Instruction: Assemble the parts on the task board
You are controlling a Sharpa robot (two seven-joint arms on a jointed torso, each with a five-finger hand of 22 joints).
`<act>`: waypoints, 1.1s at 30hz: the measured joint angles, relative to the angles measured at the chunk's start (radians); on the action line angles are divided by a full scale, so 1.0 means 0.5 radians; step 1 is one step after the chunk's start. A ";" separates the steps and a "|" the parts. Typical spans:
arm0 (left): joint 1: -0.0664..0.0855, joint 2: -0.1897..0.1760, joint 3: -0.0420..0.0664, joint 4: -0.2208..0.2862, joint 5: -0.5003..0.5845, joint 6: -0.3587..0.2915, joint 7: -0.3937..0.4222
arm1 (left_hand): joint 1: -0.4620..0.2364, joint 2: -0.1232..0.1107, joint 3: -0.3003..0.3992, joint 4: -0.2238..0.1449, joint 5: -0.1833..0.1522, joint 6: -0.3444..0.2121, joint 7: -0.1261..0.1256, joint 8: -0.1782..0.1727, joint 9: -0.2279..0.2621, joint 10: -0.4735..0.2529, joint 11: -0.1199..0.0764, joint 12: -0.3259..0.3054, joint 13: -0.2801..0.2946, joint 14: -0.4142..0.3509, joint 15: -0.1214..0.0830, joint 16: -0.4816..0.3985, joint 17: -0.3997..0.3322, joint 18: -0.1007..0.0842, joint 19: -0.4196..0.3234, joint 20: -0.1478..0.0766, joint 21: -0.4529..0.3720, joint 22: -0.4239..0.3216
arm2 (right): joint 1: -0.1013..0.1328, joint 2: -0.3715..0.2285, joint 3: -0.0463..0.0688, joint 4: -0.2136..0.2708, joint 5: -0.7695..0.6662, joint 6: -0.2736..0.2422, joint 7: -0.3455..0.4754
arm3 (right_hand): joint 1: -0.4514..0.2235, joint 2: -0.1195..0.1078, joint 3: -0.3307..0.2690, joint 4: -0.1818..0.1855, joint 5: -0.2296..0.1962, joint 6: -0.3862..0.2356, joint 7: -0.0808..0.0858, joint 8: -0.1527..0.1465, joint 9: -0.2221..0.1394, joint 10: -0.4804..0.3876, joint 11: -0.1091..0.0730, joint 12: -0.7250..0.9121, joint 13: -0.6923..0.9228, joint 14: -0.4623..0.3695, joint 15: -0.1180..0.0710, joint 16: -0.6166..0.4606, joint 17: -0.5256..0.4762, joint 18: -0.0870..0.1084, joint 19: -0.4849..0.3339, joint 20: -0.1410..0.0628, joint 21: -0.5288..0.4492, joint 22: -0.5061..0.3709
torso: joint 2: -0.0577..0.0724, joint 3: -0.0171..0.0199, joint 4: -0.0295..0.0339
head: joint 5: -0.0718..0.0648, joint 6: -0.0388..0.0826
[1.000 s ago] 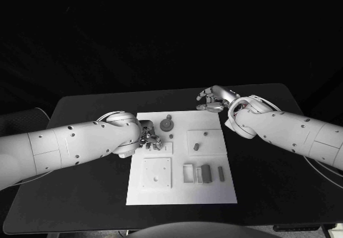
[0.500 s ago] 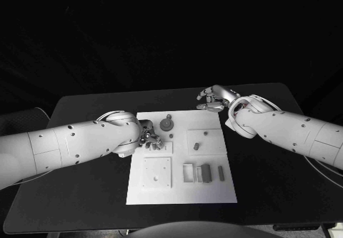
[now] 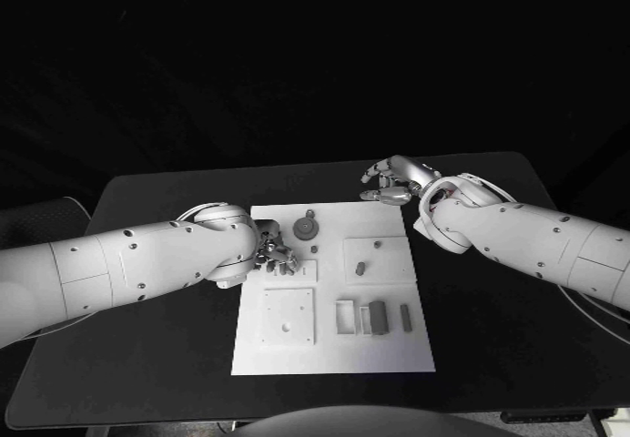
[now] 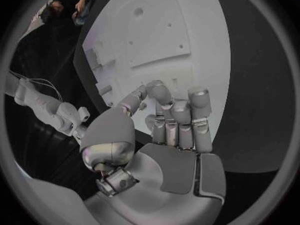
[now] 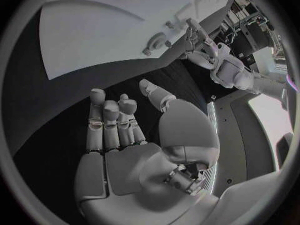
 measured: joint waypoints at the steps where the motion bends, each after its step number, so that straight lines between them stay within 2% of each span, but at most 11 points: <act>1: 0.000 0.000 0.000 -0.001 0.000 0.000 0.000 | 0.000 0.000 0.000 0.000 0.000 0.000 0.000 0.000 0.000 0.000 0.000 0.000 0.000 0.000 0.000 0.000 0.000 0.000 0.000 0.000 0.000 0.000 | 0.000 0.000 0.000 0.000 0.000 0.000 0.000 | 0.000 0.000 0.000 0.000 0.000 0.000 0.000 0.000 0.000 0.000 0.000 0.000 0.000 0.000 0.000 0.000 0.000 0.006 0.000 0.000 0.000 0.000 | 0.000 0.0000 0.000 | 0.000 0.000; 29: -0.001 0.013 -0.001 -0.003 -0.014 -0.010 0.005 | -0.010 -0.010 -0.006 0.006 -0.001 -0.002 -0.001 0.000 -0.001 0.000 0.000 0.008 -0.002 0.000 0.000 0.007 0.000 0.000 -0.001 0.002 0.008 0.000 | 0.000 -0.003 0.000 0.001 0.001 0.001 -0.001 | -0.008 0.008 -0.005 0.005 0.000 -0.003 -0.004 0.000 0.000 0.000 0.000 0.000 -0.001 0.005 -0.004 0.000 0.000 0.006 0.000 0.000 0.000 0.000 | 0.000 0.0013 -0.001 | -0.005 0.001; 33: -0.001 0.013 -0.001 -0.001 -0.022 -0.007 0.006 | 0.018 0.018 0.002 -0.014 -0.005 -0.003 -0.002 0.000 -0.001 0.000 0.000 0.010 -0.005 0.000 0.000 0.007 -0.001 0.000 -0.001 0.002 0.008 0.000 | 0.000 -0.003 0.000 0.001 0.002 0.002 -0.001 | -0.008 0.008 -0.002 0.009 0.000 -0.003 -0.004 0.000 0.000 0.000 0.000 0.000 -0.001 0.005 -0.004 0.000 0.000 0.005 0.000 0.000 0.000 0.000 | 0.000 0.0012 0.000 | -0.006 -0.003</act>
